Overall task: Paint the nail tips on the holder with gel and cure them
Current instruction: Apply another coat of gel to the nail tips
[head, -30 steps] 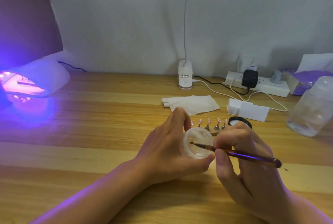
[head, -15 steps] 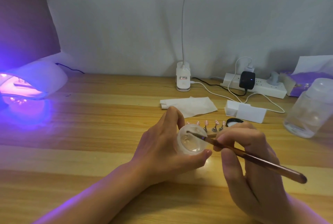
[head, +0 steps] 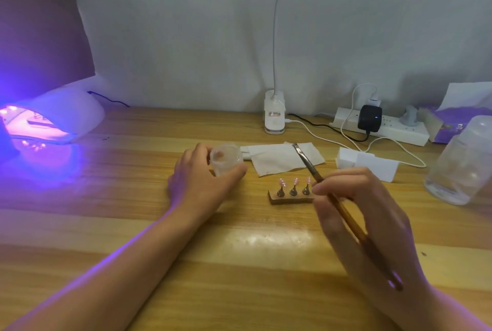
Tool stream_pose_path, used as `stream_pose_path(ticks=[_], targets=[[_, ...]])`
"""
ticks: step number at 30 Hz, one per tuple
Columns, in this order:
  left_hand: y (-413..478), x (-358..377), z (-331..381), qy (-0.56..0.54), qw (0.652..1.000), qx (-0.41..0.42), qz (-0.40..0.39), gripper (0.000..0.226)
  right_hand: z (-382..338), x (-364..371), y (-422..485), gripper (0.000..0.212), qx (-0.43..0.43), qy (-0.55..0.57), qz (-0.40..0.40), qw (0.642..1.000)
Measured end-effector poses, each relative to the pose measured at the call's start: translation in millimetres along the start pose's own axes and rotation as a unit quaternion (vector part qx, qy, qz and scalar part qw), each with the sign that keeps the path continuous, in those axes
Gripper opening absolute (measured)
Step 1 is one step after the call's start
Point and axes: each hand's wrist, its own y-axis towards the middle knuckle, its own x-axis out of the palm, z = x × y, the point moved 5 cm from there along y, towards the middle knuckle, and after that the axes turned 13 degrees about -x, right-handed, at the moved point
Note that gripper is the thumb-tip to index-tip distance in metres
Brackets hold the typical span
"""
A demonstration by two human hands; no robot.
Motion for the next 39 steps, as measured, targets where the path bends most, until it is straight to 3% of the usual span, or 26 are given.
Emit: stream_pose_path(ticks=[5, 7, 9, 11, 14, 17, 24, 29, 39], targets=[[5, 7, -6, 0.024, 0.999, -0.009, -0.021, 0.060, 19, 3, -8, 0.019, 0.206, 0.169, 0.071, 0.961], [7, 10, -9, 0.006, 0.999, -0.006, -0.033, 0.073, 25, 7, -13, 0.021, 0.289, 0.251, 0.095, 0.919], [7, 12, -8, 0.019, 0.999, 0.012, -0.026, 0.080, 31, 14, -20, 0.021, 0.376, 0.340, 0.111, 0.855], [-2, 10, 0, 0.044, 0.996, 0.075, 0.032, 0.074, 34, 18, -25, 0.022, 0.424, 0.384, 0.116, 0.811], [-26, 7, 19, 0.046, 0.963, 0.239, 0.117, 0.045, 41, 18, -29, 0.016, 0.444, 0.399, 0.148, 0.788], [-44, 21, 27, 0.092, 0.950, 0.297, 0.017, 0.019, 45, 18, -32, 0.010, 0.452, 0.411, 0.171, 0.773], [-32, 33, 18, 0.095, 0.968, 0.218, -0.077, 0.016, 51, 18, -27, 0.020, 0.494, 0.459, 0.170, 0.719], [-33, 42, 19, 0.007, 0.975, 0.171, -0.145, 0.012, 52, 19, -24, 0.018, 0.506, 0.482, 0.163, 0.696], [-45, 39, 30, 0.068, 0.961, 0.256, -0.075, 0.008, 48, 22, -21, 0.026, 0.509, 0.454, 0.129, 0.720]])
